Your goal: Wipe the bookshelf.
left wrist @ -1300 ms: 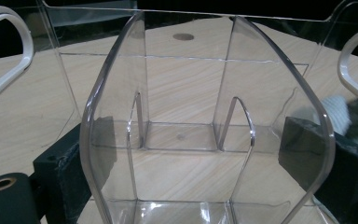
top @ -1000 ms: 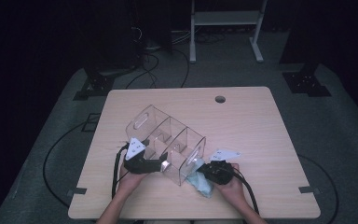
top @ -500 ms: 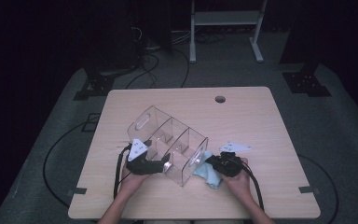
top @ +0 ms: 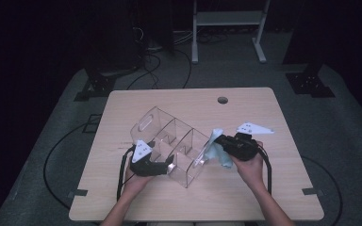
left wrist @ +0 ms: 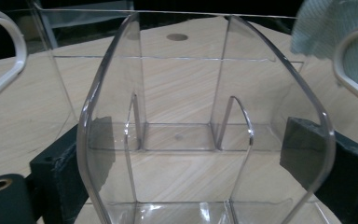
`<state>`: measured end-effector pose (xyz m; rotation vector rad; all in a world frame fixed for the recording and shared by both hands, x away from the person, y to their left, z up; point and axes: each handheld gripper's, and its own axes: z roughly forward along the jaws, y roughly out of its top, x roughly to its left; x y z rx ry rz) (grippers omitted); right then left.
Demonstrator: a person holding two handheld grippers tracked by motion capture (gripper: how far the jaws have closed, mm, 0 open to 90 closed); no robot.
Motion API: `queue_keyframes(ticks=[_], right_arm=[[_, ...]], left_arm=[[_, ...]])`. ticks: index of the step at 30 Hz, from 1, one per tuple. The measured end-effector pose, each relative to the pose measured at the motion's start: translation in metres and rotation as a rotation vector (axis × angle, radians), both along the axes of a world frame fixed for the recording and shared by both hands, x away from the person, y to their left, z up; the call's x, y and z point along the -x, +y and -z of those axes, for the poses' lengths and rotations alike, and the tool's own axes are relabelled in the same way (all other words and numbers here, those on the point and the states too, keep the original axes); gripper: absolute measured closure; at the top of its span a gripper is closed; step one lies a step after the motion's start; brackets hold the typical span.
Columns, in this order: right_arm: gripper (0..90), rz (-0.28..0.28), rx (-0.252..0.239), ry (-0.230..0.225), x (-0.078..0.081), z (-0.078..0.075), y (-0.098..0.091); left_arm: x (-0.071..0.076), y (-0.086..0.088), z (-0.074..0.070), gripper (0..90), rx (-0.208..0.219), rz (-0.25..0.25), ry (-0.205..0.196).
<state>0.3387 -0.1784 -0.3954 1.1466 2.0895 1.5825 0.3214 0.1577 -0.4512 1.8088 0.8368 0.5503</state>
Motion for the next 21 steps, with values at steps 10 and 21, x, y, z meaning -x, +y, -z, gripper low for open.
queue_keyframes(ticks=[10, 21], right_arm=[[83.8, -0.081, 0.031, 0.054, -0.006, -0.014, 0.005], [84.0, -0.062, 0.096, 0.077, -0.022, -0.02, 0.005]], left_arm=[[0.0, -0.004, 0.0, 5.9, -0.007, -0.003, -0.003], [0.001, -0.004, 0.0, 6.3, 0.0, -0.004, -0.008]])
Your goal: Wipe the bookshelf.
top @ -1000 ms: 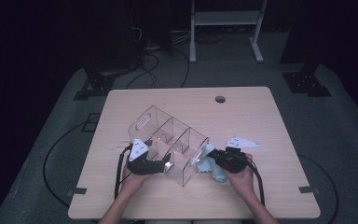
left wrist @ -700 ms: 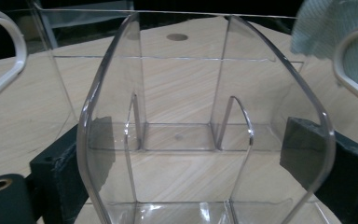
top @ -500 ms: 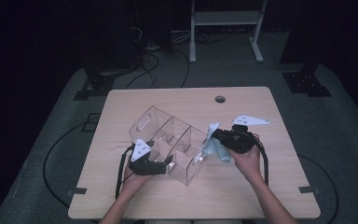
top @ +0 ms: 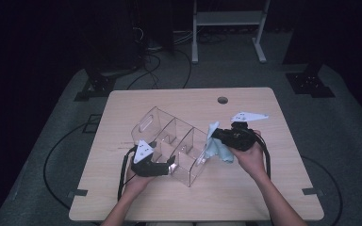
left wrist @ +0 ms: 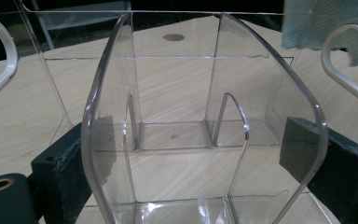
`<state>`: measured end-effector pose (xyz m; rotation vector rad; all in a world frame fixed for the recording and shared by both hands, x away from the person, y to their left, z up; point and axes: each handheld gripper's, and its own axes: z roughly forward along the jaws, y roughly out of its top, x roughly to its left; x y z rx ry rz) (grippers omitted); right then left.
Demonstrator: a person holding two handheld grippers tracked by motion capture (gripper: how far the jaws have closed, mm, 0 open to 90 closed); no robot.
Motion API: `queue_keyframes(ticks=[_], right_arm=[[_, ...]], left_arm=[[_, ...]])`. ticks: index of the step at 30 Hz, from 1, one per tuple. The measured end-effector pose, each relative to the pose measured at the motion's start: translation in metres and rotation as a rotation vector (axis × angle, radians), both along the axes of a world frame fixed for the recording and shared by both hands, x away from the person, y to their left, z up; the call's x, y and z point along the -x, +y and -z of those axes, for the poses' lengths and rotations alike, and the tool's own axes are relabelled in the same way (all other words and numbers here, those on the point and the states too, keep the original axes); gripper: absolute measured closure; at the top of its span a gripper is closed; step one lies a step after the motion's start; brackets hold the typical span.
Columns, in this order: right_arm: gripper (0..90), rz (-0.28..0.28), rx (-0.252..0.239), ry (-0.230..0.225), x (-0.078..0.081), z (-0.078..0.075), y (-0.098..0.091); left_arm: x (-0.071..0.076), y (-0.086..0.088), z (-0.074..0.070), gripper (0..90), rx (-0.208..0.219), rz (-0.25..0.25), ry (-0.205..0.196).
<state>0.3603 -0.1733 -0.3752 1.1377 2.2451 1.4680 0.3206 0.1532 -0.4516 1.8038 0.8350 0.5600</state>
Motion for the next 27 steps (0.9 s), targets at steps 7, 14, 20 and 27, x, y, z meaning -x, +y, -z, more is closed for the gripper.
queue_keyframes(ticks=[7, 14, 20, 27], right_arm=[[84.2, -0.04, 0.025, -0.012, 0.005, -0.004, 0.008], [84.2, -0.087, 0.064, -0.038, 0.014, -0.008, 0.019], [84.2, -0.049, 0.039, -0.017, 0.002, -0.004, 0.01], [84.2, -0.141, 0.019, -0.032, 0.031, -0.005, 0.029]], left_arm=[[0.0, -0.001, 0.0, 6.2, 0.002, -0.008, -0.002], [0.0, -0.003, 0.0, 6.1, 0.0, -0.011, 0.001], [-0.001, -0.003, 0.001, 5.7, 0.006, -0.006, -0.004], [0.0, -0.007, 0.0, 5.8, -0.002, -0.034, 0.003]])
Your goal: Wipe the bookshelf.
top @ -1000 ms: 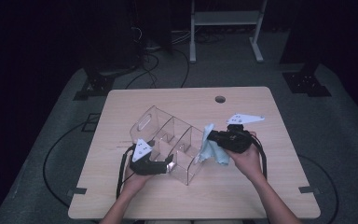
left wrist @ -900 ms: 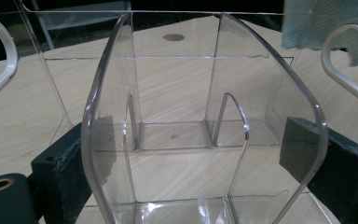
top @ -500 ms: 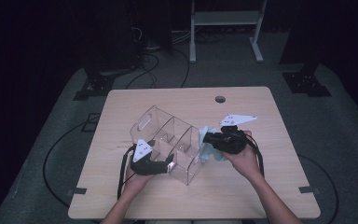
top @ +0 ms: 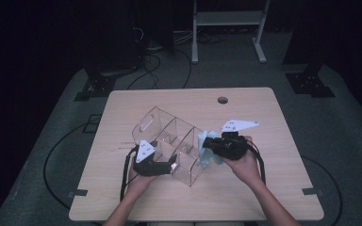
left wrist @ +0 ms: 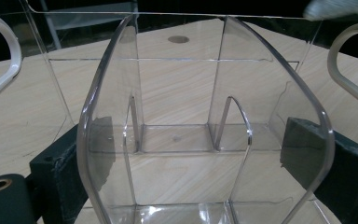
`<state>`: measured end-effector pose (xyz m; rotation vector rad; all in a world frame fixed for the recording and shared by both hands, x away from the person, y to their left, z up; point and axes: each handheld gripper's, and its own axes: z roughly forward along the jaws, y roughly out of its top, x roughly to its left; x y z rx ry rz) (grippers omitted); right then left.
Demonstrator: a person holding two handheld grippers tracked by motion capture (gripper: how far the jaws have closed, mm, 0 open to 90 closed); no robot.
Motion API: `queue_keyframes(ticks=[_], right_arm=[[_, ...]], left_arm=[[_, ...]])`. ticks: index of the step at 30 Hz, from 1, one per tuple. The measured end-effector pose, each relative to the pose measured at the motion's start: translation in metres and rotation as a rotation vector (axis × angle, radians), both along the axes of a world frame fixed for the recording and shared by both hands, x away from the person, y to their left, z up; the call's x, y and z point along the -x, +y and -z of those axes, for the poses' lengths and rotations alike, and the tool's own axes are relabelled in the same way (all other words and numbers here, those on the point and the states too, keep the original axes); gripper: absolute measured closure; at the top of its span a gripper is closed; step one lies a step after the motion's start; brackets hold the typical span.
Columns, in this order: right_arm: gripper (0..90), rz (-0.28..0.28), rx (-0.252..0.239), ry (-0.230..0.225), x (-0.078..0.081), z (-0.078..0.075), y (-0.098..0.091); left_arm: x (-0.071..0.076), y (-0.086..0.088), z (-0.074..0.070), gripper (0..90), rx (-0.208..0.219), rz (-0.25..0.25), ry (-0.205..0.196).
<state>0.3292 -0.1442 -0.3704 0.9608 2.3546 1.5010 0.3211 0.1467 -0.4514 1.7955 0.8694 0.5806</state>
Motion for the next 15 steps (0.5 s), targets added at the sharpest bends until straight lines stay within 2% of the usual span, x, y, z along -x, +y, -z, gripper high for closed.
queue_keyframes(ticks=[2, 3, 10, 12, 15], right_arm=[[84.2, -0.038, 0.017, -0.018, 0.008, -0.001, 0.006], [84.2, -0.039, 0.024, -0.026, 0.009, -0.001, 0.007], [84.2, 0.024, 0.013, -0.01, -0.004, 0.0, -0.004], [84.2, 0.03, 0.028, -0.027, -0.001, 0.0, -0.001], [84.2, 0.004, 0.025, -0.041, 0.01, 0.001, 0.005]], left_arm=[[0.0, 0.0, 0.0, 5.9, 0.001, 0.001, 0.0], [-0.001, 0.0, 0.0, 6.0, 0.001, 0.004, 0.001], [-0.002, 0.0, 0.0, 5.1, 0.008, 0.026, 0.008], [-0.002, -0.001, 0.0, 5.3, 0.009, 0.023, 0.004], [-0.002, -0.002, 0.0, 5.6, 0.008, 0.01, 0.005]])
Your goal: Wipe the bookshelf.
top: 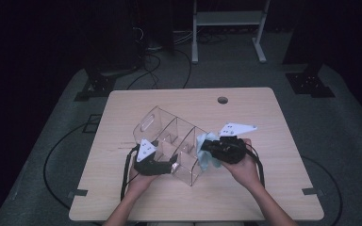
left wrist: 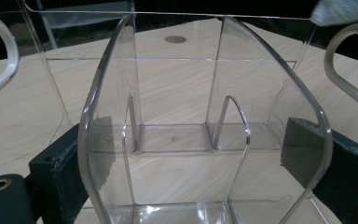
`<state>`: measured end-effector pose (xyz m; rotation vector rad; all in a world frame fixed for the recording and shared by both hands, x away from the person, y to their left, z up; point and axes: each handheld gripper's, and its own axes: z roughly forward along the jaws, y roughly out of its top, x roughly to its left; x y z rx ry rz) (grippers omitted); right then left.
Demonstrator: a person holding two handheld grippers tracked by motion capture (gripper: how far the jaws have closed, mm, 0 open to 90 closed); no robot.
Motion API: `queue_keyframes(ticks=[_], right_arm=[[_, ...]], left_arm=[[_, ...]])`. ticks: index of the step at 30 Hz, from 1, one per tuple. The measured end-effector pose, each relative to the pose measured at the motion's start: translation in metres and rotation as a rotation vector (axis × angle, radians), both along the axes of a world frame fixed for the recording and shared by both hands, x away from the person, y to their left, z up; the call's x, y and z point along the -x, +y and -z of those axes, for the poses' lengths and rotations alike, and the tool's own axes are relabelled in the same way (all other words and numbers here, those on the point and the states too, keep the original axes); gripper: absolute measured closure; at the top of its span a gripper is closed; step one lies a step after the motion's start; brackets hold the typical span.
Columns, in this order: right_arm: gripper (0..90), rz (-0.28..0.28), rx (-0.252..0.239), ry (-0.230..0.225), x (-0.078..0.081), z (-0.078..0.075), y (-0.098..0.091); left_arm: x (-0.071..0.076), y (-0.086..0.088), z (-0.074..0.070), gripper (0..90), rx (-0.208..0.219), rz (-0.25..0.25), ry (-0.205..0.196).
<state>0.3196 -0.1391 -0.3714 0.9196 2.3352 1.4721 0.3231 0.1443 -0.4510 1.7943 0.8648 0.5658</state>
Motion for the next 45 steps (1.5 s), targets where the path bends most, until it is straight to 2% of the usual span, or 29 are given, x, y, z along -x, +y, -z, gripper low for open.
queue_keyframes(ticks=[2, 8, 12, 18, 23, 31, 35, 39, 45], right_arm=[[84.2, -0.03, 0.005, -0.014, 0.01, 0.001, 0.006], [84.2, -0.088, 0.001, -0.011, 0.031, 0.006, 0.02], [84.4, -0.08, 0.011, -0.021, 0.032, 0.006, 0.018], [84.4, -0.016, 0.005, -0.014, 0.026, 0.006, 0.003], [84.5, 0.006, 0.004, -0.026, 0.03, 0.007, -0.004], [84.5, -0.032, 0.01, -0.037, 0.047, 0.012, 0.003], [84.6, -0.044, 0.06, -0.051, 0.056, 0.02, 0.01], [84.6, -0.034, 0.033, -0.05, 0.056, 0.024, 0.004], [84.5, -0.007, 0.021, -0.068, 0.056, 0.028, -0.007]], left_arm=[[0.0, -0.001, 0.0, 5.9, -0.001, -0.007, -0.003], [0.0, -0.004, 0.0, 6.3, -0.001, -0.027, -0.004], [-0.001, -0.005, 0.0, 5.7, 0.002, 0.002, -0.003], [0.002, -0.009, 0.001, 4.0, 0.016, 0.047, -0.009], [0.003, -0.013, 0.001, 4.2, 0.014, 0.043, -0.01], [0.005, -0.015, 0.001, 5.4, 0.008, 0.034, -0.022], [0.005, -0.017, 0.002, 5.3, 0.01, 0.037, -0.022], [0.005, -0.019, 0.002, 5.2, 0.018, 0.043, -0.022], [0.008, -0.025, 0.004, 4.1, 0.018, 0.068, -0.021]])
